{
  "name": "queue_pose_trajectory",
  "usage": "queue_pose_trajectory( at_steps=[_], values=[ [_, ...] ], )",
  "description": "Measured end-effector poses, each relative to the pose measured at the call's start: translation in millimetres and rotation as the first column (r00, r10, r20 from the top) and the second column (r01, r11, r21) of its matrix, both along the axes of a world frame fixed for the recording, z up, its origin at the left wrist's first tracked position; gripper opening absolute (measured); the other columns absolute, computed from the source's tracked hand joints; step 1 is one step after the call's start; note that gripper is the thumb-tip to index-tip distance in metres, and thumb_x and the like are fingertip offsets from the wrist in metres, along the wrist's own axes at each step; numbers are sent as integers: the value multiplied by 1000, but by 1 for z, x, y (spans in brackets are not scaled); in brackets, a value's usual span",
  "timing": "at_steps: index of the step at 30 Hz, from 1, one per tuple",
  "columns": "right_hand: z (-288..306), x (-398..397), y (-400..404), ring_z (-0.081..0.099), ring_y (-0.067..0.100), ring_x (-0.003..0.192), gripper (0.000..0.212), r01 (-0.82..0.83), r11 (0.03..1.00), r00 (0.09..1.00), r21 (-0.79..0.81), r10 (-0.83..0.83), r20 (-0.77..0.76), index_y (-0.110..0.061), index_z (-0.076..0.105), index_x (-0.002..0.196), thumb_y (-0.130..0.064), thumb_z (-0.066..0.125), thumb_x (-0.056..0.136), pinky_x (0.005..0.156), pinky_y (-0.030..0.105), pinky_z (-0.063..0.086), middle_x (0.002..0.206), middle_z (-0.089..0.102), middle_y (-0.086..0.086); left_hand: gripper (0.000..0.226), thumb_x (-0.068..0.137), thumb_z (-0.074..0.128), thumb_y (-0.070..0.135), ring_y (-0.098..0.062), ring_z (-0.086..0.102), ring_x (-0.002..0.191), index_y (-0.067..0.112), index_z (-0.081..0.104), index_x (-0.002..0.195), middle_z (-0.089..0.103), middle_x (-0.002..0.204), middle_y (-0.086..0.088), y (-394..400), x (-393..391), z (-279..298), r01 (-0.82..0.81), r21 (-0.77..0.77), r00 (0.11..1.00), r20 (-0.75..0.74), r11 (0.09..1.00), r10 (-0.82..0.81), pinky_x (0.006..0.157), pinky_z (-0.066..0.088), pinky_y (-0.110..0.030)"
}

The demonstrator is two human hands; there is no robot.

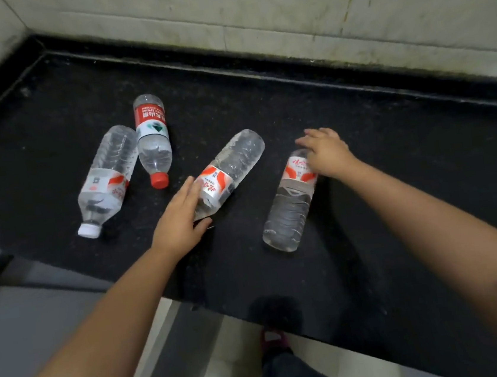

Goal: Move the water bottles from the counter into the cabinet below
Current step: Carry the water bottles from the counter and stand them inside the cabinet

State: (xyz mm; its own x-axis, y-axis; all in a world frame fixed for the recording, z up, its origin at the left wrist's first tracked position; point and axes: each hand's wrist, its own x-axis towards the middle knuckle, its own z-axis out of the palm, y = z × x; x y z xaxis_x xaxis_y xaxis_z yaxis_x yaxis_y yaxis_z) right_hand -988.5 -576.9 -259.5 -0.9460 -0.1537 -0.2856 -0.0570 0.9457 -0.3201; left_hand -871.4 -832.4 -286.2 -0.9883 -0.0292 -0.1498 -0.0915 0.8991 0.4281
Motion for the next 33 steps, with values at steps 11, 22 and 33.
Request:
queue_pose_trajectory(
  at_steps=[11,22,33],
  values=[
    [30,-24,-10,53,22,83,6,401,866,915,-299,-364,173,-10,59,83,-15,62,85,70,29,41,98,60,12,48,81,70,11,-30,53,117,3,52,125,57,125,-19,9,9,26,-311,155,950,70,938,304,94,41,-31],
    [149,180,-6,57,20,114,42,-88,983,967,-162,45,-252,-12,62,121,-13,70,80,81,21,41,124,65,7,23,80,63,1,-35,56,108,-1,70,102,64,110,-22,33,90,117,-24,89,931,-361,996,55,95,39,-31],
    [140,380,29,59,24,111,29,17,1000,987,8,-16,-162,-13,69,109,-16,68,79,88,30,48,117,67,7,20,80,56,2,-32,48,104,3,65,98,49,83,-8,74,239,138,298,-147,917,-231,943,-326,90,26,-29]
  ],
)
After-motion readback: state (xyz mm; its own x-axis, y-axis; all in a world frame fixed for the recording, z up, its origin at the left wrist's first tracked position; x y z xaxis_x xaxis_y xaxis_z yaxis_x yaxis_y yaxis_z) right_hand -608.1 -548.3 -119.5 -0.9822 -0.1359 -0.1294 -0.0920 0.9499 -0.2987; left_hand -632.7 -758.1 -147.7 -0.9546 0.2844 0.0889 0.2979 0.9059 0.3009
